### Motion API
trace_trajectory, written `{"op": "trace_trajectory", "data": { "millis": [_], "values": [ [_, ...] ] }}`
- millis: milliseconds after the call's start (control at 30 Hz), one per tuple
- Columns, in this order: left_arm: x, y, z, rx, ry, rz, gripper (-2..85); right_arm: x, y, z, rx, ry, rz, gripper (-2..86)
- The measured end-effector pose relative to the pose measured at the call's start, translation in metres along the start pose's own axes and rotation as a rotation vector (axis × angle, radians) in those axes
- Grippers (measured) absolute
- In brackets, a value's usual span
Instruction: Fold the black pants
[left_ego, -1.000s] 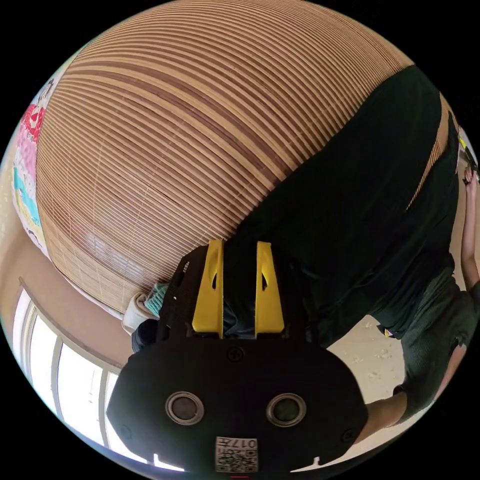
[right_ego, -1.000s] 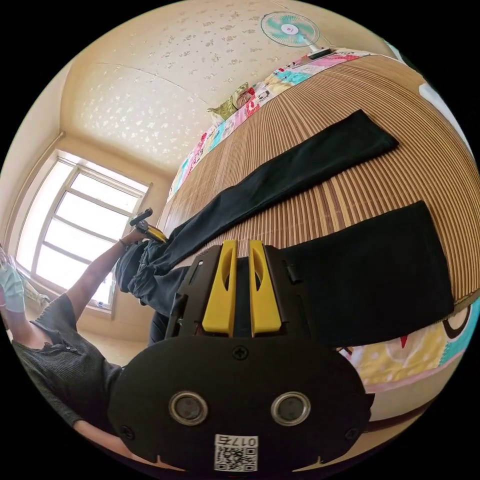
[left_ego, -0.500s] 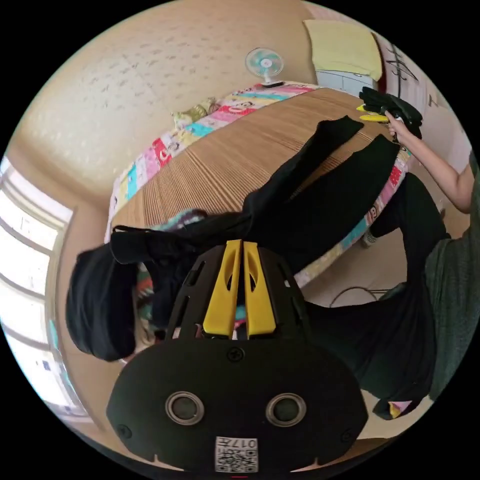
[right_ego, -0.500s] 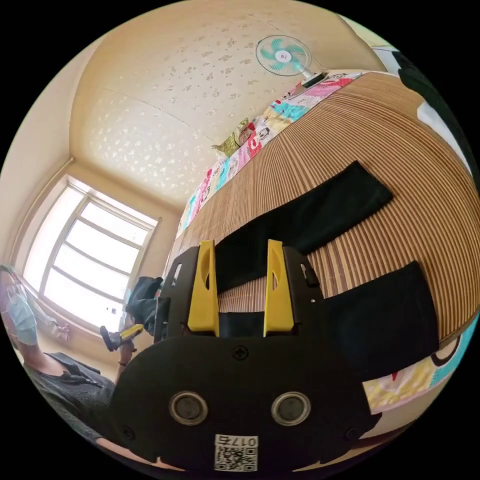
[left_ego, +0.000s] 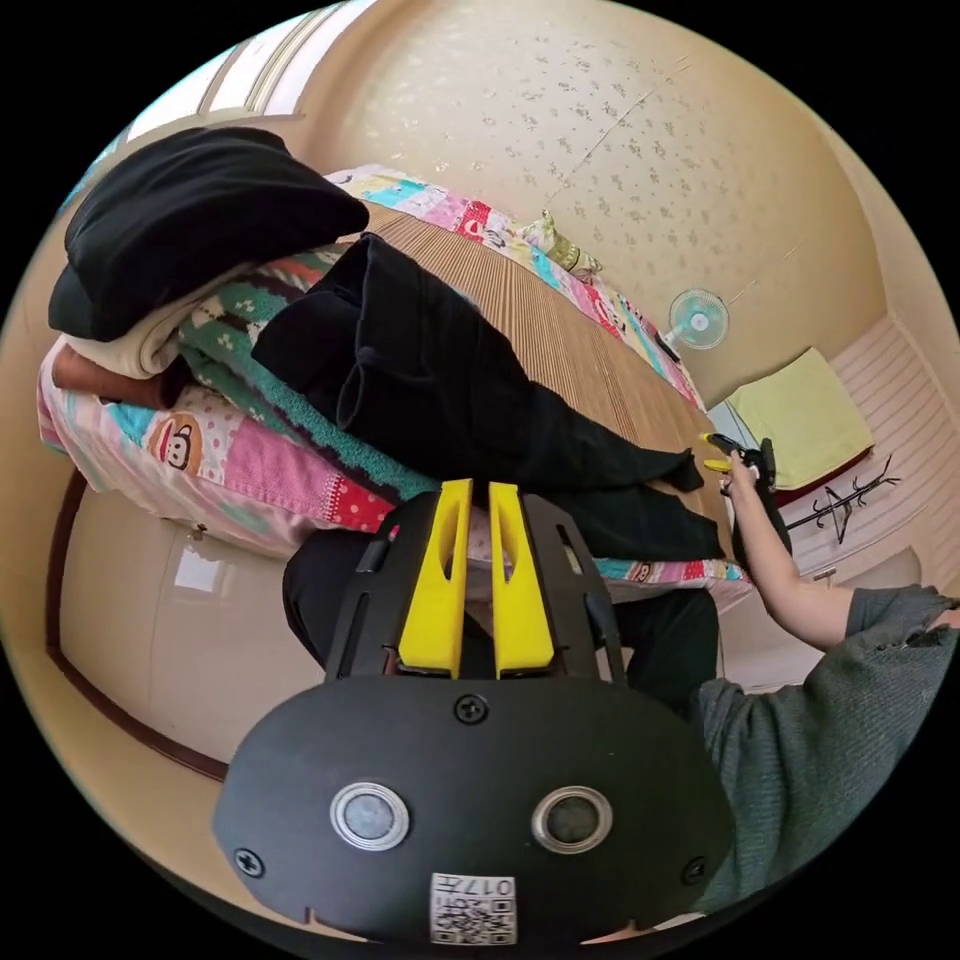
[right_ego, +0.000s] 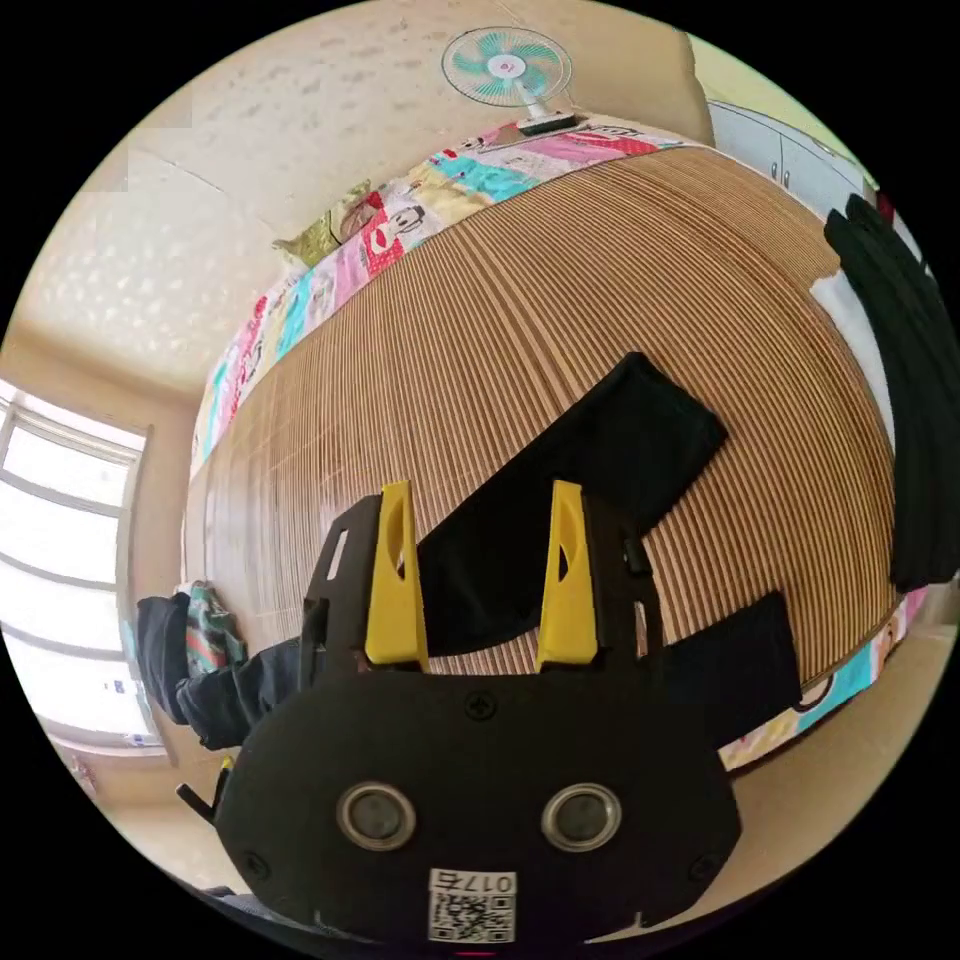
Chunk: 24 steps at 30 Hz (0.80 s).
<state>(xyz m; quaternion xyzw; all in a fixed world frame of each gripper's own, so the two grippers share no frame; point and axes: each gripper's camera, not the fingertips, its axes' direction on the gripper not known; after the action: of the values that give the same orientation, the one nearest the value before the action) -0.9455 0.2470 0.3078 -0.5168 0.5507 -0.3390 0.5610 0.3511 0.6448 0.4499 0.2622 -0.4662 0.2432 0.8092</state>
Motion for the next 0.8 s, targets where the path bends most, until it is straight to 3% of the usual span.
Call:
{"op": "trace_trajectory", "data": {
  "millis": [100,167,233,333,467,533,600,667,733,800],
  "values": [
    [-0.014,0.008,0.004,0.013,0.054,-0.012,4.2,-0.032,-0.038,0.044,-0.249,0.1,-0.08,16.6],
    [-0.022,0.01,0.007,0.012,0.072,-0.03,4.4,-0.047,-0.05,0.078,-0.455,0.202,-0.122,7.1],
    [-0.031,0.01,0.009,0.009,0.109,-0.047,4.7,-0.065,-0.048,0.082,-0.521,0.294,-0.228,3.6],
    [-0.045,0.008,0.005,0.023,0.154,-0.049,4.9,-0.085,-0.021,0.027,-0.315,0.335,-0.334,2.2],
    [-0.067,0.007,0.001,0.034,0.144,-0.051,5.2,-0.023,0.09,-0.102,0.201,-0.094,-0.326,1.5],
    [-0.08,0.008,0.005,0.028,0.152,-0.074,5.8,0.029,0.152,-0.126,0.376,-0.194,-0.232,1.2],
    [-0.096,0.007,0.014,0.016,0.199,-0.123,7.4,0.082,0.199,-0.124,0.422,-0.197,-0.091,1.1],
    [-0.105,0.004,0.023,0.007,0.238,-0.149,8.0,0.156,0.234,-0.099,0.305,-0.121,0.163,1.2],
    [-0.112,0.001,0.031,-0.011,0.268,-0.173,8.6,0.202,0.249,-0.083,0.201,-0.248,0.262,1.6],
    [-0.117,-0.002,0.038,-0.019,0.295,-0.19,9.3,0.221,0.266,-0.083,0.239,-0.398,0.241,2.5]
  ]
}}
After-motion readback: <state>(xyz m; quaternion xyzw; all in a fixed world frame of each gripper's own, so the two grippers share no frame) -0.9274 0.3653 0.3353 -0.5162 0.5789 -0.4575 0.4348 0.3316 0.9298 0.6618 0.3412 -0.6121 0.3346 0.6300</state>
